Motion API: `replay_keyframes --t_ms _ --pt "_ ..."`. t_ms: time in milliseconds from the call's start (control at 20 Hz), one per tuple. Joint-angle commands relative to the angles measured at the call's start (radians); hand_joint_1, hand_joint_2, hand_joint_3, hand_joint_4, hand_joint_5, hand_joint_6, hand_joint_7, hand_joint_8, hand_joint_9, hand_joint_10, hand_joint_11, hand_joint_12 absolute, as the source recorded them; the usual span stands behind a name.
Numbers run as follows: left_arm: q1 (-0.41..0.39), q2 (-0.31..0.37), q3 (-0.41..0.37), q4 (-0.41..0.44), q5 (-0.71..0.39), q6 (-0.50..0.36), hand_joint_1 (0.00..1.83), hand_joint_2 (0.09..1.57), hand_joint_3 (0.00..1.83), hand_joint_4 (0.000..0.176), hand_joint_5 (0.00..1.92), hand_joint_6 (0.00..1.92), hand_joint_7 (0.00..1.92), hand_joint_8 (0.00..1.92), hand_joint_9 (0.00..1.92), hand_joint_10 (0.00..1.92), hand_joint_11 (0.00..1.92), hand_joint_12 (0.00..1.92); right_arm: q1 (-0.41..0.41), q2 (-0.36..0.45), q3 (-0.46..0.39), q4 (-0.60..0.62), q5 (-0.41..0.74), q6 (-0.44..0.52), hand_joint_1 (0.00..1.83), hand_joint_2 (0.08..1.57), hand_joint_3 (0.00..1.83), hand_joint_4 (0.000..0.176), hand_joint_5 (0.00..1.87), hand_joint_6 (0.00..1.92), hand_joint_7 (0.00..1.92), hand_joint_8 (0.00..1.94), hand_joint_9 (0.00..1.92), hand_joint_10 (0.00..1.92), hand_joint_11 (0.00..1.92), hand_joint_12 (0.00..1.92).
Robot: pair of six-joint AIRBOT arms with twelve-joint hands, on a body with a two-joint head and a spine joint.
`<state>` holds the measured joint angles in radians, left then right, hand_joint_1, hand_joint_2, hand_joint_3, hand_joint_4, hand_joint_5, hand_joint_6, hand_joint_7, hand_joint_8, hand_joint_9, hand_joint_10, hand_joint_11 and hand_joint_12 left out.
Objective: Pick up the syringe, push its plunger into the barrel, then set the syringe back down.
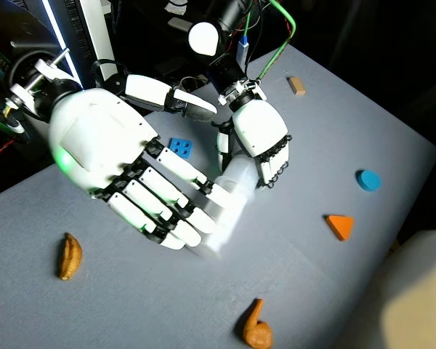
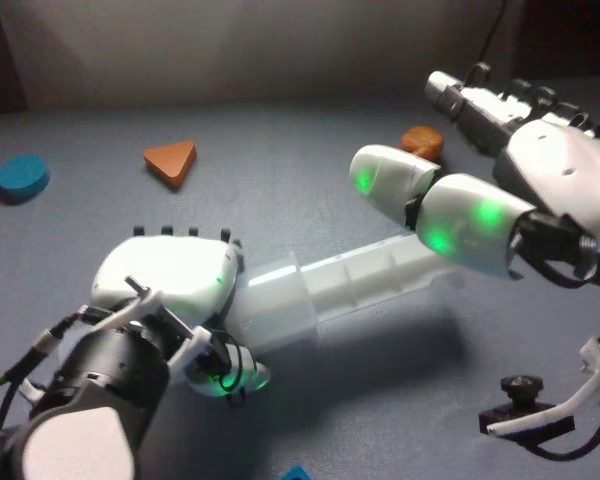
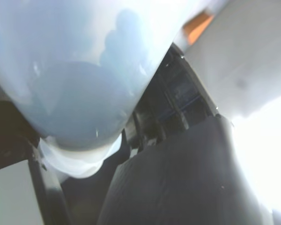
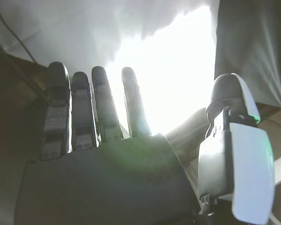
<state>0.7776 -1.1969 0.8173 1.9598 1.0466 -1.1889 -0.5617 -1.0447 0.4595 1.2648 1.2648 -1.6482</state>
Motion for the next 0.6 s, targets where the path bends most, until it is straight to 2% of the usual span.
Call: replay_keyframes --t_ms 0,50,100,150,300,450,500,550 --pt "-0.008 0.019 0.001 0.113 0.066 -0.021 1.36 1.17 0.00 0.000 0.85 0.91 0.85 1.22 0.83 1.44 0.91 1.14 0.016 0.007 -0.010 -0.100 0.067 0.013 0.02 1.01 0.00 0.109 0.10 0.00 0.08 0.00 0.05 0.00 0.00 0.62" --pt "-0.008 0.034 0.000 0.140 0.054 -0.025 1.36 1.17 0.00 0.000 0.85 0.91 0.85 1.22 0.84 1.44 0.90 1.14 0.019 0.015 -0.022 -0.100 0.076 0.018 0.05 1.00 0.00 0.109 0.10 0.00 0.08 0.00 0.05 0.00 0.00 0.62" --pt "-0.009 0.051 -0.002 0.166 0.041 -0.025 1.46 1.15 0.00 0.000 0.86 0.84 0.84 1.18 0.82 1.35 0.85 1.46 0.023 0.023 -0.032 -0.100 0.085 0.027 0.06 1.00 0.00 0.109 0.10 0.00 0.08 0.00 0.05 0.00 0.00 0.62" --pt "-0.012 0.071 -0.002 0.188 0.025 -0.025 1.49 1.15 0.00 0.000 0.85 0.84 0.82 1.19 0.83 1.33 0.82 1.55 0.027 0.032 -0.044 -0.100 0.094 0.043 0.07 1.00 0.00 0.109 0.10 0.00 0.08 0.00 0.05 0.00 0.00 0.62" --pt "-0.016 0.121 0.002 0.260 -0.030 -0.035 1.49 1.15 0.00 0.000 0.86 0.84 0.82 1.19 0.83 1.33 0.81 1.57 0.030 0.052 -0.070 -0.099 0.115 0.097 0.08 1.00 0.00 0.109 0.10 0.00 0.08 0.00 0.04 0.00 0.00 0.61" --pt "-0.026 0.170 0.003 0.277 -0.068 -0.043 1.49 1.15 0.00 0.000 0.86 0.83 0.82 1.20 0.81 1.34 0.83 1.57 0.017 0.062 -0.076 -0.078 0.151 0.232 0.08 1.00 0.00 0.109 0.10 0.00 0.08 0.00 0.03 0.00 0.00 0.61" --pt "-0.029 0.181 0.004 0.289 -0.077 -0.065 1.37 1.17 0.00 0.000 0.85 0.93 0.81 1.25 0.84 1.43 0.87 1.18 0.013 0.066 -0.076 -0.061 0.154 0.244 0.08 1.00 0.00 0.109 0.10 0.00 0.07 0.00 0.03 0.00 0.00 0.61" --pt "-0.034 0.195 0.007 0.308 -0.090 -0.103 1.46 1.15 0.00 0.000 0.86 0.85 0.81 1.21 0.82 1.36 0.85 1.48 0.000 0.071 -0.074 -0.059 0.155 0.283 0.08 1.00 0.00 0.109 0.09 0.00 0.07 0.00 0.03 0.00 0.00 0.61"
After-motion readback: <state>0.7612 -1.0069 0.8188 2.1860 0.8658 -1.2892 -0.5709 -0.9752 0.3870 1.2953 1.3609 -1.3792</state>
